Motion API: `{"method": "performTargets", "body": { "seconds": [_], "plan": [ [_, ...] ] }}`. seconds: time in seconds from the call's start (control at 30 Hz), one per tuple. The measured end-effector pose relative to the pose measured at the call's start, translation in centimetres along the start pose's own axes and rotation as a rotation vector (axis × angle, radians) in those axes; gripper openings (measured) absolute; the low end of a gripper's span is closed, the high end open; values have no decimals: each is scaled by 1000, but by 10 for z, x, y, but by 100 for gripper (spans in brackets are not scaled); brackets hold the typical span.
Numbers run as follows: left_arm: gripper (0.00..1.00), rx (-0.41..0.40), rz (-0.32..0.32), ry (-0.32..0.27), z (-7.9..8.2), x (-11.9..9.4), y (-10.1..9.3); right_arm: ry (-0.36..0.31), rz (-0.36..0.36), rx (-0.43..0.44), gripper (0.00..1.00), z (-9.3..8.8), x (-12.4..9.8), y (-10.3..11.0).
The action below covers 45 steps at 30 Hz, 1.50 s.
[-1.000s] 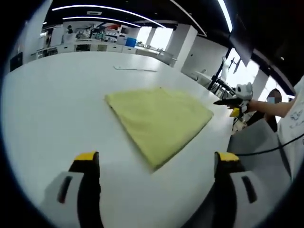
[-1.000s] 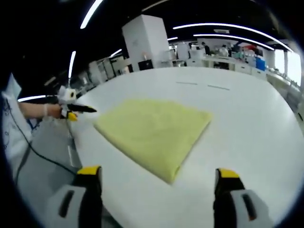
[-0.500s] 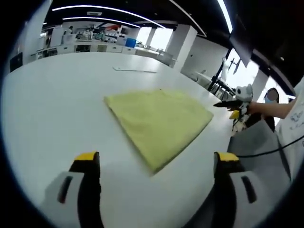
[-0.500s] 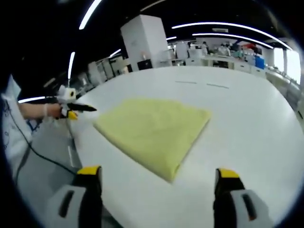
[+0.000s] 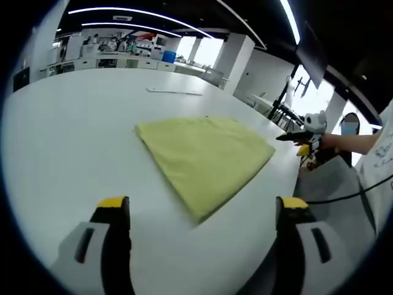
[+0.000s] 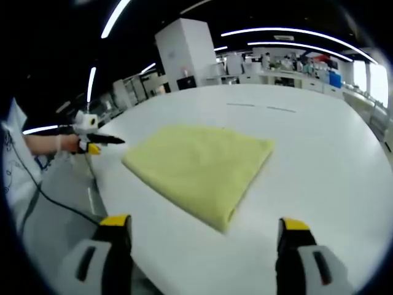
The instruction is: Fold the garment on the visible template until the final outline fits inside the template.
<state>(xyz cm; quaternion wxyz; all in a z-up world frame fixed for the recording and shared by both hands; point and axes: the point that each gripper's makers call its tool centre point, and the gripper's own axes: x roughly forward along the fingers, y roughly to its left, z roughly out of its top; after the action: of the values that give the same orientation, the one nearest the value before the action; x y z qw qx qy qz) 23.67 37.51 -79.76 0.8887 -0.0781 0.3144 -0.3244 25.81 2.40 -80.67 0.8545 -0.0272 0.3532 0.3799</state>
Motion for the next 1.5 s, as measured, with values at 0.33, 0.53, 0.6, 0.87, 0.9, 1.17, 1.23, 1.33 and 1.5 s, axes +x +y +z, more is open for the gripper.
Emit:
{"method": "performTargets", "body": {
  "seconds": [0.33,0.53,0.6,0.87,0.9,1.17,1.23,1.33,1.5],
  "plan": [
    [96,-6,-3,-9,2,-1,-1,-14,-3,22,99,4,-2,2],
    [95,-98,38,-34,3,2,2,-164,-54,51,99,40,-11,-1],
    [95,-131,47,-38,5,2,1,-253,-103,61,98,60,-24,-1],
    [98,-40,89,21,29,12,6,-294,-84,66,100,62,-20,8],
    [99,-3,112,29,35,14,6,-276,-95,8,100,57,-19,2],
    [99,-12,391,63,28,7,10,-241,10,-74,100,39,-22,-20],
    [99,-7,421,113,18,6,8,-213,17,-172,100,33,-27,-18],
    [99,-4,479,207,4,6,-3,-180,68,-198,100,20,-28,-19],
    [99,22,491,231,9,17,-33,-239,112,-160,100,28,-36,-25]
  ]
}}
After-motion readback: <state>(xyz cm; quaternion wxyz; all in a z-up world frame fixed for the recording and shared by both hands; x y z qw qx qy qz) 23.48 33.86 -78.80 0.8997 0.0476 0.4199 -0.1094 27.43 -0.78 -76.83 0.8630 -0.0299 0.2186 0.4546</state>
